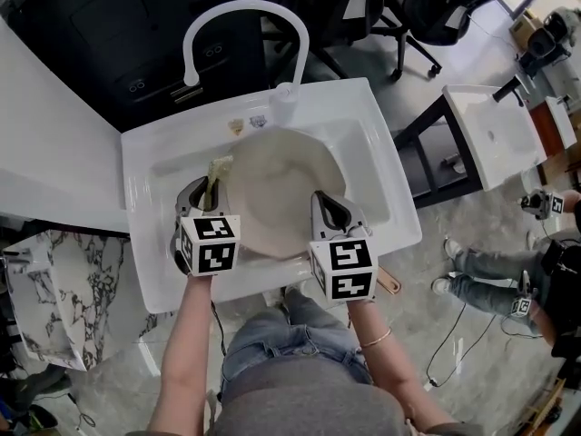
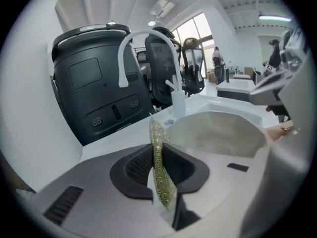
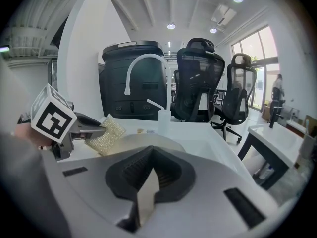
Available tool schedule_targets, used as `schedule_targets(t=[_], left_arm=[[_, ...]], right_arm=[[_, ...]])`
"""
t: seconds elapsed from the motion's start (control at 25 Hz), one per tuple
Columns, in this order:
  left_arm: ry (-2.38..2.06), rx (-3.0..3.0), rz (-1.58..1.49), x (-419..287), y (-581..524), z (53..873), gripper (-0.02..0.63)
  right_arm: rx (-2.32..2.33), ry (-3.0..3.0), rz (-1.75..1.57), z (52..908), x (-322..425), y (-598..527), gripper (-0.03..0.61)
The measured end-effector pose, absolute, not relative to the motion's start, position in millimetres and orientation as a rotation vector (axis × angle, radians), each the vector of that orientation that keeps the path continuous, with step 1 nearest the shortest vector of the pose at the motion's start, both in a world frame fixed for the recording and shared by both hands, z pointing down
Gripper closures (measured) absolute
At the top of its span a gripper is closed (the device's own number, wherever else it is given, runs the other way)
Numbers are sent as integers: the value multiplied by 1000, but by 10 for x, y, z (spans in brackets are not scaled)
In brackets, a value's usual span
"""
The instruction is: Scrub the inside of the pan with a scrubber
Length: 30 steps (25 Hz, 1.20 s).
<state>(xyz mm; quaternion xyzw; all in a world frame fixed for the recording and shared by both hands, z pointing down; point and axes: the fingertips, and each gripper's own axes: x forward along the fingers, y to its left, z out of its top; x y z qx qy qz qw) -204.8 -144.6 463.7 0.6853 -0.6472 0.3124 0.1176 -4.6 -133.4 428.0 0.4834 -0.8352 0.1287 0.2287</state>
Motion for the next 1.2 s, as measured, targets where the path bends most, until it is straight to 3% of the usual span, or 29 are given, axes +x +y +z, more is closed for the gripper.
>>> schedule_targets(t=[0.4,0.84,1.2], left_arm=[[-1698,2110,548,-1519,-1335,4336,541],[-1453,2159,486,-430,-1006,4643,541],[-1489,2112,553,-450,-706,4826,543]], right_arm=[[1421,-2269,355,4229,161,-1160,569],[1550,-2193,381,4218,563,-889,569],[1510,-2199,393,4288,480,-774,569]])
